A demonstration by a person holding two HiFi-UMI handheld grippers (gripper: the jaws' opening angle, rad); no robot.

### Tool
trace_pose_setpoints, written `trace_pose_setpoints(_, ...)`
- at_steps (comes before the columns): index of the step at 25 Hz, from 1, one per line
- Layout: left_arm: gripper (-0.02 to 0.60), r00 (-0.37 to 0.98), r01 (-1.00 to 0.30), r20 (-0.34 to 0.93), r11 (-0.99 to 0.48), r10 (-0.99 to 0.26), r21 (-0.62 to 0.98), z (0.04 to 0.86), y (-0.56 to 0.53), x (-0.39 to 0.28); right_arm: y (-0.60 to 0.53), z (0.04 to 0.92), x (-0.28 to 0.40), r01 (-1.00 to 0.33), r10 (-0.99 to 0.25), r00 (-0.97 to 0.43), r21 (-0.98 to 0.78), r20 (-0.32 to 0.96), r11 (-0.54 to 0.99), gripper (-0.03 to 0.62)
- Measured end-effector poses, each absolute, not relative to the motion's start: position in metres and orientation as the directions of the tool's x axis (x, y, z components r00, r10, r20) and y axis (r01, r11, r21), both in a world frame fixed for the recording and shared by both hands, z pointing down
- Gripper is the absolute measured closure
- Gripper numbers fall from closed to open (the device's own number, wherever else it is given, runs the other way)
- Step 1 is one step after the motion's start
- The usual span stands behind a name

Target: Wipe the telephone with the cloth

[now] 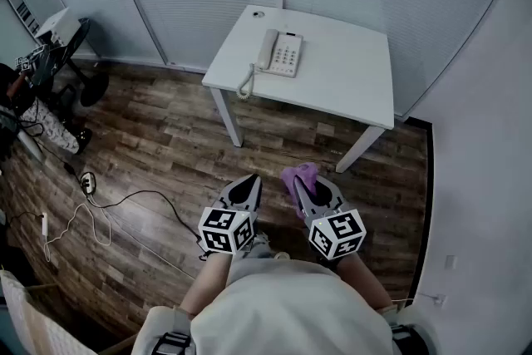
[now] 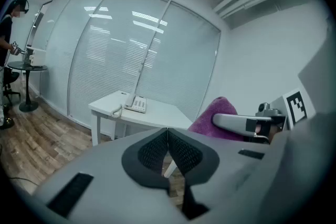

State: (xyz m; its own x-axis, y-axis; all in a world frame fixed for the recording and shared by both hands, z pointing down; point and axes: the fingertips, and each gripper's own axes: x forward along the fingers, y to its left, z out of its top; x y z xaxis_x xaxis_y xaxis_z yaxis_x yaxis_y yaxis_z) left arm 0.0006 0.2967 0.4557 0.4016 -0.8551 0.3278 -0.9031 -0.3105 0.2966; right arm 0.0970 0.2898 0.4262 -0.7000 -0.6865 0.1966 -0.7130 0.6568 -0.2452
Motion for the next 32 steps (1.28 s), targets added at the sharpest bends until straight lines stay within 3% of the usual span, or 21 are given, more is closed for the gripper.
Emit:
trace_pose_setpoints(16,0.56,0.419,-0.889,0.303,-0.319,-0.856,0.329,0.454,0.342,0.01,0.34,0.429,0.109,-0.72,-0.696,-0.692,-0.252,0.19,0.647,0.534)
trace_pose_setpoints(32,0.56,0.439,-0.876,0.316,-0.324,-0.841,0.356,0.463,0.316,-0.009,0.31,0.433,0.094,-0.736,-0.717,-0.67,-0.289,0.191,0.612,0.534)
